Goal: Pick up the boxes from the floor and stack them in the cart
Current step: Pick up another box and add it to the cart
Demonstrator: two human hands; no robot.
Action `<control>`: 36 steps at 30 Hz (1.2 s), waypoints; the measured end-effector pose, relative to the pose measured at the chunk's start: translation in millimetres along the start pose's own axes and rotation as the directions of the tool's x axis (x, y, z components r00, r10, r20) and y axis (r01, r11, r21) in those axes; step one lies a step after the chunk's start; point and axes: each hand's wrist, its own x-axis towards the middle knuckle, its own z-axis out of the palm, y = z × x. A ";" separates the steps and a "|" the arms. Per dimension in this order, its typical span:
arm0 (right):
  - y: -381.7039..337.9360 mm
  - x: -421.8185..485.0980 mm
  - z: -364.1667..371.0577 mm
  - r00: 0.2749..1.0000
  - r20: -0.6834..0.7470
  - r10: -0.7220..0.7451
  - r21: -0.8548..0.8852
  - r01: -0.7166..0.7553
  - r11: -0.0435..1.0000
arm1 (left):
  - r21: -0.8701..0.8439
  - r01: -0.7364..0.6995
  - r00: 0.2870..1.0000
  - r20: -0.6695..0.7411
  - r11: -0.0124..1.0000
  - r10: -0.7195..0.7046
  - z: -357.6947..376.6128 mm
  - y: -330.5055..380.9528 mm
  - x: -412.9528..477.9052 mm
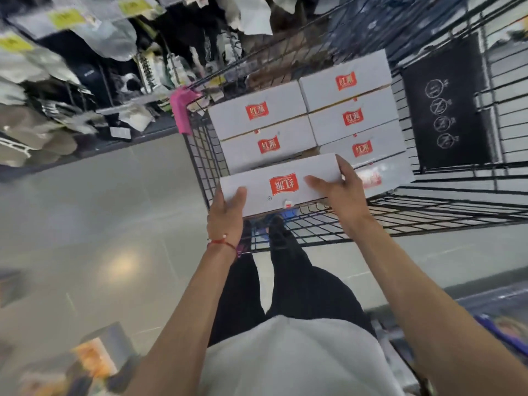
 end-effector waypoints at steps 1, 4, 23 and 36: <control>3.0 7.9 0.3 1.000 0.014 0.011 -0.010 -0.010 1.000 | 0.012 0.002 1.000 -0.005 1.000 -0.002 3.6 -4.4 5.7; 11.1 32.6 1.3 0.999 0.036 0.025 -0.079 -0.022 0.997 | 0.040 0.041 0.999 -0.009 0.998 -0.041 13.7 -7.0 15.1; 48.2 91.5 34.4 0.996 -0.075 -0.046 -0.580 -0.006 0.815 | -0.003 0.230 0.966 -0.117 0.973 -0.229 49.9 -25.2 102.5; 54.8 44.8 52.4 0.996 -0.004 -0.090 -0.554 0.072 0.829 | 0.148 0.154 0.987 0.028 0.977 -0.160 30.2 -18.3 107.8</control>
